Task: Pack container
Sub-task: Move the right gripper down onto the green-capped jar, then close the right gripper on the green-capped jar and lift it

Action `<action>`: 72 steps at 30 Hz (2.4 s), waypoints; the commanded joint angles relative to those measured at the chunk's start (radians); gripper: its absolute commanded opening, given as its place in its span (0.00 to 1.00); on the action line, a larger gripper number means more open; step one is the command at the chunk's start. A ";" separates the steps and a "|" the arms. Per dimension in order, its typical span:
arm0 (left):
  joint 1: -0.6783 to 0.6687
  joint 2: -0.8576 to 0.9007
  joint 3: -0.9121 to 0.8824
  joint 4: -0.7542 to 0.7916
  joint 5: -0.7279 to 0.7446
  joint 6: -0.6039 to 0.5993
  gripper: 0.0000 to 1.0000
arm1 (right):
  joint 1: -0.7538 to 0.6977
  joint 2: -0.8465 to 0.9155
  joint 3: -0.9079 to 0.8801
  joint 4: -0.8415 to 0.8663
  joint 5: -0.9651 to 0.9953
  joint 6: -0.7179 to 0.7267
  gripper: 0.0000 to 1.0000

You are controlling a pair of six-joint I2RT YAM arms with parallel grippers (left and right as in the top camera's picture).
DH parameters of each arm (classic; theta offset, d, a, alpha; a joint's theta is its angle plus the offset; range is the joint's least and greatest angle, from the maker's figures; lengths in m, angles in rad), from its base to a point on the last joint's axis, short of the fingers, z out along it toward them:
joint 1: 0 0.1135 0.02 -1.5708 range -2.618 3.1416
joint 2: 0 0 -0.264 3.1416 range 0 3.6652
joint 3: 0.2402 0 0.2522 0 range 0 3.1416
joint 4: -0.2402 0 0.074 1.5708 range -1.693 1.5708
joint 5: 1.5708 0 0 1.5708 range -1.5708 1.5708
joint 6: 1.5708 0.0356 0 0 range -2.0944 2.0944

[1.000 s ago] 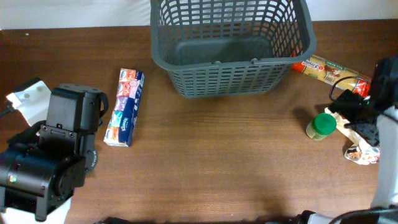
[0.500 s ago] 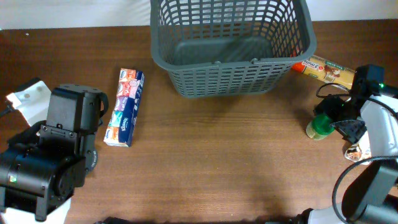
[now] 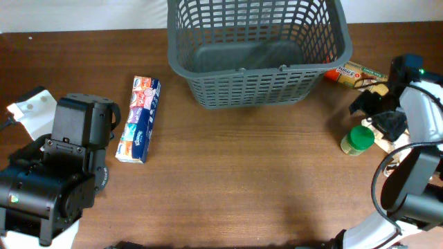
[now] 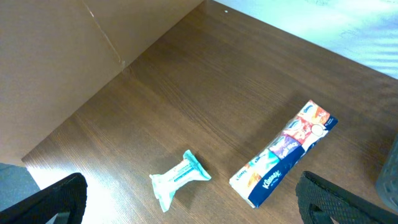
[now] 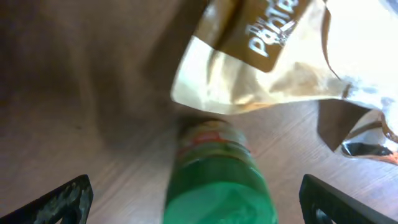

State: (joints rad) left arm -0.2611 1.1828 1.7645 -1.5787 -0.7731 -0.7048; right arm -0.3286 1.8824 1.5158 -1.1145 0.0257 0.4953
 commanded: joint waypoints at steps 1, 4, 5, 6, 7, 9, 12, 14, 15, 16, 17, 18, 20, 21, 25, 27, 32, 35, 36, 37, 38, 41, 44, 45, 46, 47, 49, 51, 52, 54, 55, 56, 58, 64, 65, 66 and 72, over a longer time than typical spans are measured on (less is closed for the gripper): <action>0.005 0.000 0.008 -0.002 0.003 -0.013 0.99 | 0.015 0.031 0.014 -0.015 0.026 0.001 0.99; 0.005 0.000 0.008 -0.002 0.003 -0.013 0.99 | 0.014 0.040 0.007 -0.026 0.059 0.019 0.99; 0.005 0.000 0.008 -0.002 0.003 -0.013 0.99 | 0.014 0.040 0.002 -0.028 0.072 0.019 0.99; 0.005 0.000 0.008 -0.002 0.003 -0.013 1.00 | 0.014 0.040 0.000 -0.033 0.082 0.019 0.99; 0.005 0.000 0.008 -0.002 0.003 -0.013 0.99 | 0.014 0.040 -0.002 -0.037 0.089 0.019 0.99; 0.005 0.000 0.008 -0.002 0.003 -0.013 0.99 | 0.014 0.040 -0.009 -0.039 0.092 0.019 0.99; 0.005 0.000 0.008 -0.002 0.003 -0.013 0.99 | 0.014 0.040 -0.031 -0.035 0.092 0.018 0.98; 0.005 0.000 0.008 -0.002 0.003 -0.013 0.99 | 0.014 0.040 -0.064 -0.013 0.089 0.018 0.99; 0.005 0.000 0.008 -0.002 0.003 -0.013 1.00 | 0.014 0.040 -0.075 -0.003 0.087 0.018 0.99; 0.005 0.000 0.008 -0.002 0.003 -0.013 0.99 | 0.014 0.040 -0.083 0.004 0.079 0.018 0.99; 0.005 0.000 0.008 -0.002 0.003 -0.013 1.00 | 0.014 0.040 -0.087 0.006 0.073 0.017 0.99; 0.005 0.000 0.008 -0.002 0.003 -0.013 0.99 | 0.014 0.040 -0.090 0.012 0.060 0.007 0.99; 0.005 0.000 0.008 -0.002 0.003 -0.013 0.99 | 0.016 0.040 -0.091 0.018 0.050 -0.004 0.99; 0.005 0.000 0.008 -0.002 0.003 -0.013 0.99 | 0.016 0.040 -0.091 0.021 0.043 -0.016 0.99; 0.005 0.000 0.008 -0.002 0.003 -0.013 0.99 | 0.016 0.040 -0.108 0.036 0.012 -0.023 0.99; 0.005 0.000 0.008 -0.002 0.003 -0.013 0.99 | 0.015 0.040 -0.120 0.048 0.012 -0.019 0.99; 0.005 0.000 0.008 -0.002 0.003 -0.013 1.00 | 0.016 0.040 -0.130 0.053 0.011 -0.019 0.99; 0.005 0.000 0.008 -0.002 0.003 -0.013 1.00 | 0.016 0.040 -0.130 0.048 0.011 -0.018 0.99; 0.005 0.000 0.008 -0.002 0.003 -0.013 1.00 | 0.016 0.040 -0.132 0.042 0.011 -0.015 0.99; 0.005 0.000 0.008 -0.002 0.003 -0.013 0.99 | 0.016 0.040 -0.135 0.037 0.011 -0.015 0.99; 0.005 0.000 0.008 -0.002 0.003 -0.013 0.99 | 0.016 0.040 -0.141 0.034 0.012 -0.015 0.98; 0.005 0.000 0.008 -0.002 0.003 -0.013 0.99 | 0.016 0.040 -0.164 0.039 0.012 -0.015 0.99; 0.005 0.000 0.008 -0.002 0.003 -0.013 0.99 | 0.016 0.040 -0.188 0.049 0.011 -0.014 0.99; 0.005 0.000 0.008 -0.002 0.003 -0.013 0.99 | 0.016 0.040 -0.195 0.053 0.011 -0.014 0.99; 0.005 0.000 0.008 -0.002 0.003 -0.013 0.99 | 0.017 0.040 -0.198 0.056 0.010 -0.014 0.99; 0.005 0.000 0.008 -0.002 0.003 -0.013 1.00 | 0.018 0.040 -0.200 0.057 0.008 -0.014 0.99; 0.005 0.000 0.008 -0.002 0.003 -0.013 0.99 | 0.023 0.040 -0.200 0.060 0.008 -0.015 0.99; 0.005 0.000 0.008 -0.002 0.003 -0.013 0.99 | 0.032 0.040 -0.200 0.062 0.008 -0.016 0.99; 0.005 0.000 0.008 -0.002 0.003 -0.013 0.99 | 0.037 0.040 -0.200 0.064 0.008 -0.016 0.99; 0.005 0.000 0.008 -0.002 0.003 -0.013 0.99 | 0.049 0.040 -0.200 0.076 0.010 -0.016 0.99; 0.005 0.000 0.008 -0.002 0.003 -0.013 1.00 | 0.056 0.040 -0.200 0.084 0.011 -0.017 0.99; 0.005 0.000 0.008 -0.002 0.003 -0.013 0.99 | 0.062 0.040 -0.200 0.092 0.012 -0.020 0.99; 0.005 0.000 0.008 -0.002 0.003 -0.013 0.99 | 0.073 0.040 -0.200 0.106 0.012 -0.025 0.98; 0.005 0.000 0.008 -0.002 0.003 -0.013 1.00 | 0.080 0.040 -0.200 0.121 0.013 -0.044 0.99; 0.005 0.000 0.008 -0.002 0.003 -0.013 1.00 | 0.080 0.040 -0.200 0.121 0.014 -0.047 0.99; 0.005 0.000 0.008 -0.002 0.003 -0.013 0.99 | 0.080 0.040 -0.200 0.121 0.023 -0.047 0.99; 0.005 0.000 0.008 -0.002 0.003 -0.013 0.99 | 0.080 0.040 -0.200 0.121 0.039 -0.047 0.99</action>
State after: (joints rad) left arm -0.2611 1.1828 1.7645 -1.5791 -0.7704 -0.7048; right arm -0.2543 1.9163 1.3235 -0.9966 0.0418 0.4587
